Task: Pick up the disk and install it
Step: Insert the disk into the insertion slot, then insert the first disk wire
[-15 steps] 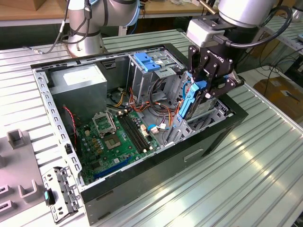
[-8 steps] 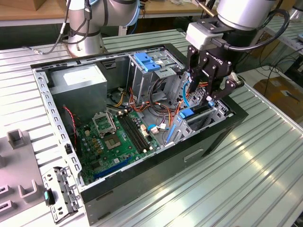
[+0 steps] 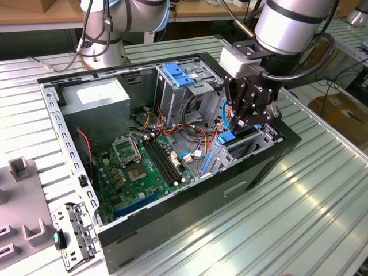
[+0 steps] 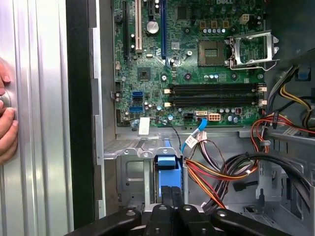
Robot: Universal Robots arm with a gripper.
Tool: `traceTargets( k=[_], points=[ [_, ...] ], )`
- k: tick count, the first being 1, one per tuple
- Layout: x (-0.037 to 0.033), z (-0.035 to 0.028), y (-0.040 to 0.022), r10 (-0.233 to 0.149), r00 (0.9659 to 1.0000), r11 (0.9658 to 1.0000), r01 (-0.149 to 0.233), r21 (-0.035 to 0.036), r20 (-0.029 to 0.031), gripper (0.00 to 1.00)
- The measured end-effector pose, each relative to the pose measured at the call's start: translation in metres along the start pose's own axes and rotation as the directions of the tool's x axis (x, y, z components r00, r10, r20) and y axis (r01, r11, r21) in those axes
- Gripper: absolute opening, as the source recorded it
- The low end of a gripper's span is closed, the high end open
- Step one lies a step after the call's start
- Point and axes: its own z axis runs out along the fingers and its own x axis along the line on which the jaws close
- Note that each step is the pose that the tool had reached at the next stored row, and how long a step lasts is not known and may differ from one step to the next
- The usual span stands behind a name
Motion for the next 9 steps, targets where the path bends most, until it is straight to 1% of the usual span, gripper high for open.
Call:
traceTargets(
  k=[2,4,6,9],
  points=[
    [-0.0001,0.0012,0.0,0.0,1.0,1.0,0.0,0.0,-0.0001,0.11],
    [-0.0001,0.0012,0.0,0.0,1.0,1.0,0.0,0.0,0.0,0.11],
    [0.0,0.0012,0.0,0.0,1.0,1.0,0.0,-0.0001,0.0018,0.11],
    [0.0,0.0012,0.0,0.0,1.0,1.0,0.0,-0.0001,0.0019,0.11]
  ],
)
